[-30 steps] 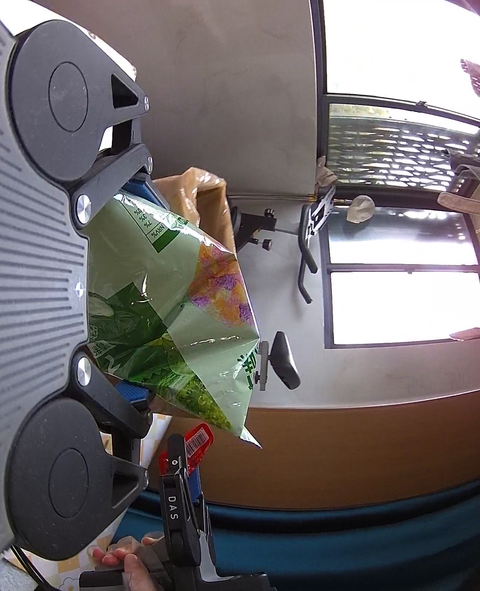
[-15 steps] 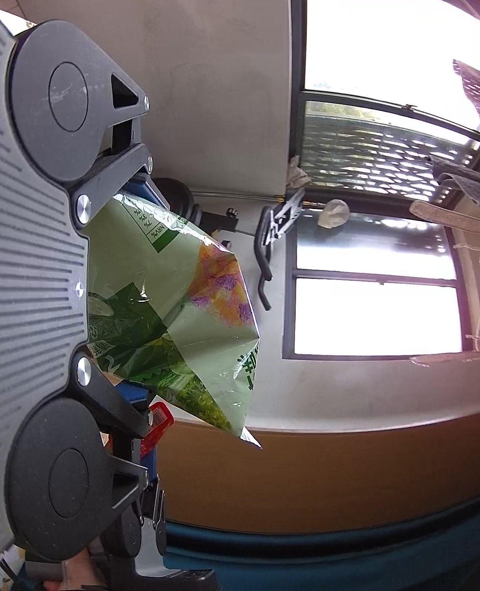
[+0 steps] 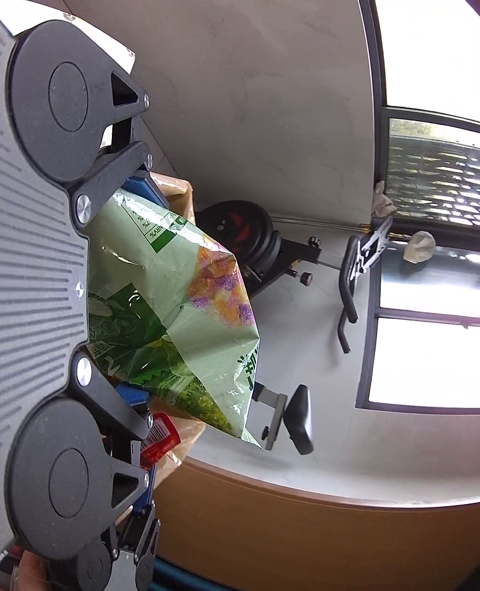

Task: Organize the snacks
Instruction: 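Lift both held snacks over the box and drop them inside, then withdraw both open tools from the box toward the remaining snacks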

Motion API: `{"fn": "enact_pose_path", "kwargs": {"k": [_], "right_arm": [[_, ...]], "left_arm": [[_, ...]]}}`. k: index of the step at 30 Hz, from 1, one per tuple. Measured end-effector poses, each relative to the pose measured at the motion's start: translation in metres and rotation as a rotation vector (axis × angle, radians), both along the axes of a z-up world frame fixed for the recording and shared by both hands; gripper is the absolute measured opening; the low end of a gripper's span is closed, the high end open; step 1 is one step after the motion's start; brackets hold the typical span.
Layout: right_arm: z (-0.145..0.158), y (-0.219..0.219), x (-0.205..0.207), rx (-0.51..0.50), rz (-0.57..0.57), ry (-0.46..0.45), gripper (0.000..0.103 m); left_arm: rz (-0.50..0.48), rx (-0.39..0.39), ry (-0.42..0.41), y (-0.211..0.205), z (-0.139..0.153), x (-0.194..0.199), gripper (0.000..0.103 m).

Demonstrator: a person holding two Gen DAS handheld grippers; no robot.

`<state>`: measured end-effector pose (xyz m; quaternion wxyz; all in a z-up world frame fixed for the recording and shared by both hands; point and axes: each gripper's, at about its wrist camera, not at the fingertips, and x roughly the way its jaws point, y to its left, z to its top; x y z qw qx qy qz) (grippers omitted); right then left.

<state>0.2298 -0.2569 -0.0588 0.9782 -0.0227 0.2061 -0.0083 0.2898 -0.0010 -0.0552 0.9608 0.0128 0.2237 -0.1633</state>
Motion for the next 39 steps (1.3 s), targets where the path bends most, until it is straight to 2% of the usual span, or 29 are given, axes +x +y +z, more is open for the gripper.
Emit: {"fn": "enact_pose_path", "kwargs": {"k": [4,6,8,13,17,22,32,35,39], "right_arm": [[-0.007,-0.004,0.0,0.035,-0.024,0.011,0.06],[-0.007,-0.006,-0.001,0.041,-0.031,0.015,0.066],[-0.006,-0.009,-0.004,0.048,-0.039,0.008,0.07],[-0.006,-0.014,-0.012,0.079,-0.058,0.0,0.07],[-0.004,-0.012,-0.022,0.078,-0.059,-0.013,0.07],[-0.004,-0.009,-0.051,0.088,-0.047,-0.06,0.07],[-0.016,0.002,-0.115,0.088,-0.053,-0.153,0.07],[-0.029,0.004,-0.126,0.097,-0.065,-0.146,0.07],[-0.058,0.009,-0.131,0.104,-0.082,-0.091,0.07]], "left_arm": [[-0.011,-0.046,0.078,0.015,-0.011,0.014,0.094],[-0.007,-0.05,0.086,0.022,-0.015,0.011,0.095],[-0.006,-0.036,0.07,0.025,-0.016,0.008,0.096],[-0.02,-0.006,0.006,0.026,-0.003,-0.008,0.097],[0.006,-0.044,-0.039,0.032,0.013,-0.016,0.097],[0.027,-0.08,-0.104,0.046,0.016,-0.045,0.097],[0.071,-0.058,-0.086,0.067,-0.002,-0.094,0.095],[0.076,-0.066,-0.073,0.069,-0.014,-0.103,0.095],[0.077,-0.061,-0.033,0.066,-0.04,-0.108,0.093]]}}
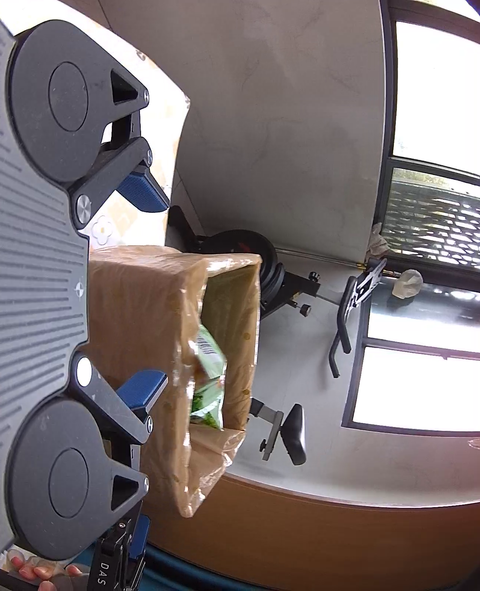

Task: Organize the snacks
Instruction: 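Withdraw both open tools from the box toward the remaining snacks, then lower the left tool onto the black wrapped snack while the right tool grasps the bread loaf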

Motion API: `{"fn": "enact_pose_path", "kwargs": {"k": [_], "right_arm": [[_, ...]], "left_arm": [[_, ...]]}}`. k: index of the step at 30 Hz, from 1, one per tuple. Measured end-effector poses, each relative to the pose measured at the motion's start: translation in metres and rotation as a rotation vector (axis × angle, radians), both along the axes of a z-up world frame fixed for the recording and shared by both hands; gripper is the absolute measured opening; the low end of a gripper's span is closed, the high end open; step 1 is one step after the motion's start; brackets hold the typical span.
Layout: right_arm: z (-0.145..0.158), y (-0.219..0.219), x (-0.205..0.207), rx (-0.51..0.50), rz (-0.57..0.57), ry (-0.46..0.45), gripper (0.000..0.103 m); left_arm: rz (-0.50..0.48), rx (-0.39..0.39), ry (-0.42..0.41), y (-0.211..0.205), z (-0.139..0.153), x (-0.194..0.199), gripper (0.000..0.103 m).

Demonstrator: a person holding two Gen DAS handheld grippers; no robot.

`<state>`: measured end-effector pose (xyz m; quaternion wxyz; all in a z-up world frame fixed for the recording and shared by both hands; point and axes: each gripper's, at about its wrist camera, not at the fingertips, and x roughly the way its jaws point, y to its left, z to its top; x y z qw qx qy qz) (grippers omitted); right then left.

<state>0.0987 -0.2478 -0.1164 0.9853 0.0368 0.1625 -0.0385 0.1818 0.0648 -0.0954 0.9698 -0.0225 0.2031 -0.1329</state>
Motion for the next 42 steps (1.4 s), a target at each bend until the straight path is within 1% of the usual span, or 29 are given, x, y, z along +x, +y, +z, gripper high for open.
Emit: {"fn": "enact_pose_path", "kwargs": {"k": [3,7,10,12,13,14,15,18,20,22,24,27,30,32,34,37,42], "right_arm": [[-0.024,0.004,0.005,0.024,-0.009,0.07,0.07],[-0.057,0.015,0.018,0.025,-0.003,0.171,0.071],[-0.083,0.025,0.031,0.008,-0.008,0.278,0.072],[-0.097,0.029,0.037,0.0,-0.015,0.321,0.072],[-0.102,0.031,0.04,0.001,-0.016,0.328,0.073],[-0.105,0.033,0.041,0.001,-0.019,0.324,0.078],[-0.108,0.034,0.043,0.0,-0.021,0.323,0.08],[-0.113,0.036,0.051,0.007,-0.019,0.332,0.084],[-0.116,0.04,0.055,-0.01,-0.015,0.334,0.085],[-0.117,0.039,0.058,-0.029,-0.009,0.329,0.084],[-0.119,0.038,0.054,-0.042,0.013,0.313,0.079],[-0.118,0.034,0.042,-0.071,0.044,0.288,0.076],[-0.119,0.025,0.022,-0.089,0.032,0.246,0.074],[-0.12,0.017,0.012,-0.097,0.002,0.219,0.074],[-0.121,0.009,0.005,-0.087,-0.033,0.197,0.073],[-0.125,-0.003,-0.002,-0.027,-0.062,0.177,0.073],[-0.124,-0.009,-0.007,-0.035,-0.058,0.162,0.073]], "left_arm": [[0.001,0.003,0.05,-0.001,-0.021,-0.001,0.089],[0.005,0.045,0.075,-0.002,-0.039,0.002,0.088],[0.005,0.051,0.098,0.001,-0.046,0.007,0.088],[0.007,0.052,0.106,0.004,-0.048,0.01,0.088],[0.009,0.052,0.11,0.005,-0.05,0.011,0.088],[0.01,0.05,0.115,0.006,-0.053,0.011,0.088],[0.01,0.047,0.123,0.005,-0.055,0.013,0.088],[0.014,0.04,0.145,0.005,-0.063,0.014,0.088],[0.01,0.042,0.158,0.004,-0.068,0.017,0.088],[0.008,0.046,0.167,0.003,-0.073,0.018,0.088],[0.006,0.051,0.176,0.002,-0.077,0.019,0.088],[0.001,0.063,0.194,0.002,-0.082,0.021,0.088],[-0.008,0.068,0.21,0.002,-0.087,0.022,0.088],[-0.009,0.074,0.225,0.0,-0.092,0.024,0.088],[-0.006,0.083,0.237,-0.004,-0.096,0.026,0.088],[-0.016,0.072,0.252,-0.012,-0.1,0.023,0.087],[-0.035,0.044,0.278,-0.021,-0.108,0.008,0.087]]}}
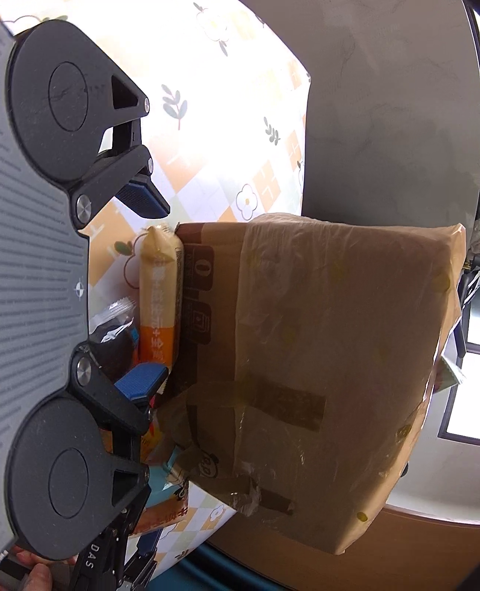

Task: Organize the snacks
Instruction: 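Lower the left tool onto the black wrapped snack while the right tool grasps the bread loaf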

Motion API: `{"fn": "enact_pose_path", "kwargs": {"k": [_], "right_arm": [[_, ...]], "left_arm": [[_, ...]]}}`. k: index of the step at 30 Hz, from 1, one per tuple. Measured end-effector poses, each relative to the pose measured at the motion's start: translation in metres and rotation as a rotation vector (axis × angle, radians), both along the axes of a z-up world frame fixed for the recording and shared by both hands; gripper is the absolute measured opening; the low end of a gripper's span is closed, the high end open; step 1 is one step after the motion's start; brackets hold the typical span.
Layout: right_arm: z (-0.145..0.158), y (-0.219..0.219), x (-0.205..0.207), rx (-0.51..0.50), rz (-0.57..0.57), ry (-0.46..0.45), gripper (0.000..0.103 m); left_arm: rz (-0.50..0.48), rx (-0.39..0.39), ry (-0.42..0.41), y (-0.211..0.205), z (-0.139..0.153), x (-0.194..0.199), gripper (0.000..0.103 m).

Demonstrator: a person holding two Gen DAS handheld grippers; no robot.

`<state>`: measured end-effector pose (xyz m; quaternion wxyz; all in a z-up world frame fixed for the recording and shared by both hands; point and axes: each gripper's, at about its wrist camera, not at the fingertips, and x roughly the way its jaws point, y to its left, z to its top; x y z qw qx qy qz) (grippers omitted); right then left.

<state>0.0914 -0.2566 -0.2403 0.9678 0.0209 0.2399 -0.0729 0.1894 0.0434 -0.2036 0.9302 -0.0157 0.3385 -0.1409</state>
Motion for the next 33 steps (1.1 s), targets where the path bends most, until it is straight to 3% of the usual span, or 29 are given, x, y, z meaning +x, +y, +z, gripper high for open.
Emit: {"fn": "enact_pose_path", "kwargs": {"k": [9,21,24,27,33], "right_arm": [[0.001,-0.007,-0.004,0.02,0.032,-0.007,0.072],[0.001,-0.006,-0.004,0.028,0.034,-0.007,0.072],[0.001,-0.005,-0.004,0.026,0.037,-0.007,0.072],[0.001,-0.006,-0.004,0.029,0.038,-0.006,0.072],[0.001,-0.006,-0.004,0.033,0.037,-0.005,0.072]], "left_arm": [[-0.006,0.0,0.049,-0.011,-0.021,-0.031,0.084],[-0.004,0.039,0.068,-0.048,-0.036,-0.003,0.082],[0.017,0.066,0.067,-0.053,-0.043,0.0,0.079],[-0.006,0.037,0.053,-0.05,-0.045,-0.006,0.065],[0.023,0.018,0.053,-0.034,-0.047,-0.022,0.06]]}}
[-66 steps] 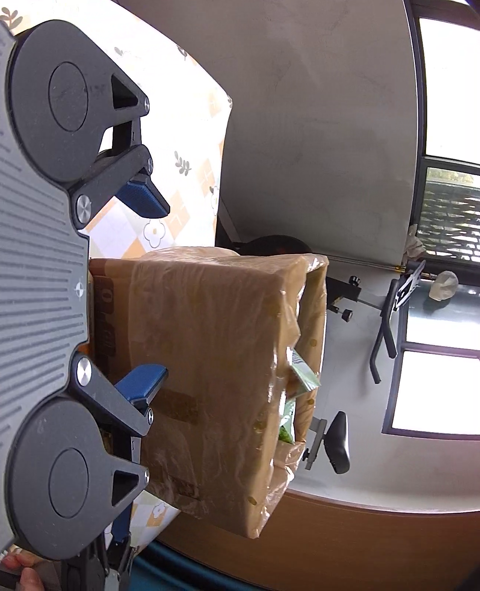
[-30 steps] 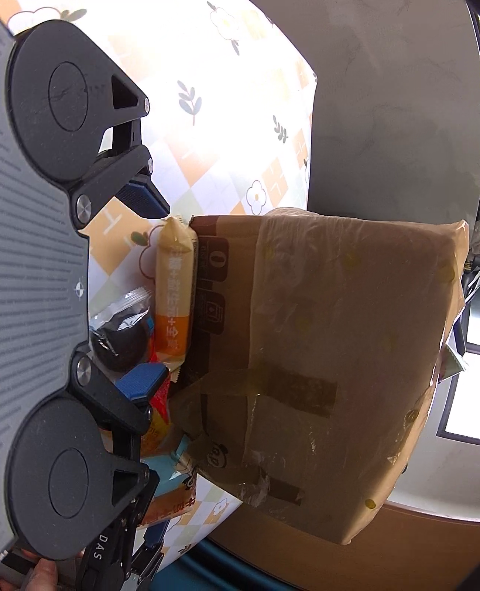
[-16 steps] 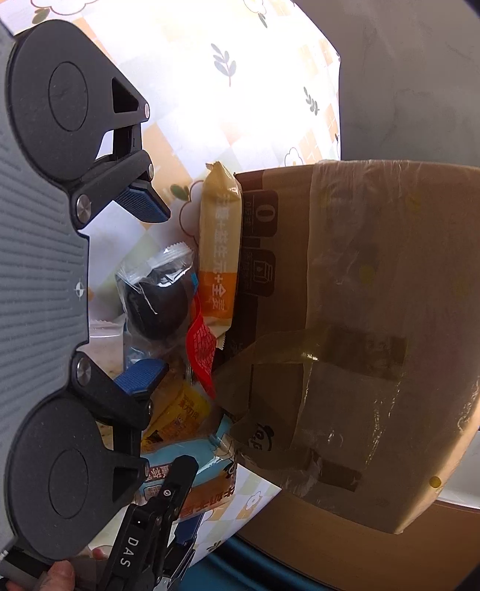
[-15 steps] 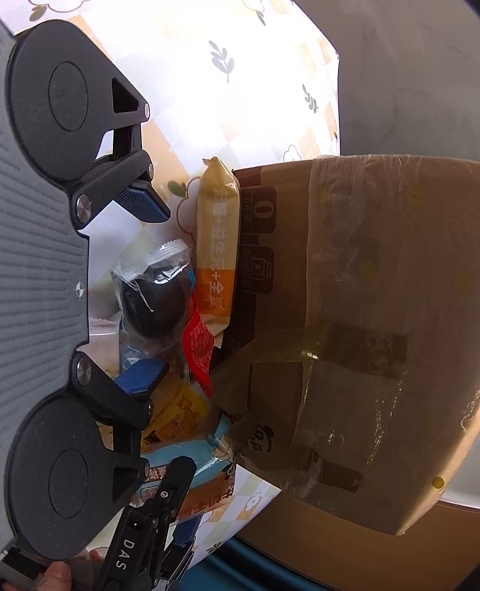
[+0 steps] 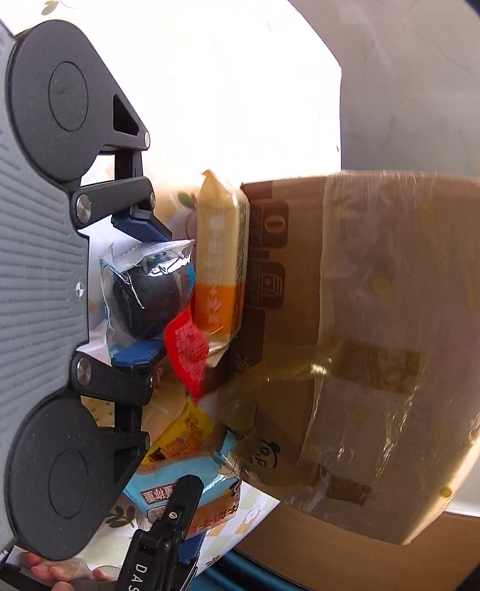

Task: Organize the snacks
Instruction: 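Lower the left tool onto the black wrapped snack while the right tool grasps the bread loaf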

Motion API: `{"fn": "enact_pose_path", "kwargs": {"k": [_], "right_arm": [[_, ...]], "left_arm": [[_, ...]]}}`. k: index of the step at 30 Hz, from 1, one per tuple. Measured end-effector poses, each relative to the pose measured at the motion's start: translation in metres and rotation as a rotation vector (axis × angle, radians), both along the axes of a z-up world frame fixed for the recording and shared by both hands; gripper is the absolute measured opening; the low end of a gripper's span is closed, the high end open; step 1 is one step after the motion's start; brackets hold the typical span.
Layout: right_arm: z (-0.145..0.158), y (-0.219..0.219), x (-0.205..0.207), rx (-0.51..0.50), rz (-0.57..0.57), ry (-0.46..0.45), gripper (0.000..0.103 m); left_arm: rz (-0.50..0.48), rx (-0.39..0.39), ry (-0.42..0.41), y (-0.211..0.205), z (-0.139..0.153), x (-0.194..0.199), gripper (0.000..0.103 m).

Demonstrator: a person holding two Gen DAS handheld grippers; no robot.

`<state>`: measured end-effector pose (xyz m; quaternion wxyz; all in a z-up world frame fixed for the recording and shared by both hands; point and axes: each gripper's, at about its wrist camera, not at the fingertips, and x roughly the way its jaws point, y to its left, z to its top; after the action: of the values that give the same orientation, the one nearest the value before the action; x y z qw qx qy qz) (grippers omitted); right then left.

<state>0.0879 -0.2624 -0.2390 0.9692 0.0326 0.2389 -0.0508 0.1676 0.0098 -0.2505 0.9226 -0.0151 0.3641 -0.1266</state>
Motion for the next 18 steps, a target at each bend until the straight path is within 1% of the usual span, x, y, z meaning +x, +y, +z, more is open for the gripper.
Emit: {"fn": "enact_pose_path", "kwargs": {"k": [6,10,13,18], "right_arm": [[0.0,0.0,0.0,0.0,0.0,0.0,0.072],[0.0,0.0,0.0,0.0,0.0,0.0,0.072],[0.0,0.0,0.0,0.0,0.0,0.0,0.072],[0.0,0.0,0.0,0.0,0.0,0.0,0.072]], "left_arm": [[0.077,-0.011,0.01,0.02,0.001,-0.009,0.06],[0.126,0.011,0.006,0.027,0.001,-0.012,0.06],[0.128,0.053,-0.018,0.028,-0.001,-0.013,0.062],[0.132,0.053,-0.021,0.035,0.004,-0.011,0.062]]}}
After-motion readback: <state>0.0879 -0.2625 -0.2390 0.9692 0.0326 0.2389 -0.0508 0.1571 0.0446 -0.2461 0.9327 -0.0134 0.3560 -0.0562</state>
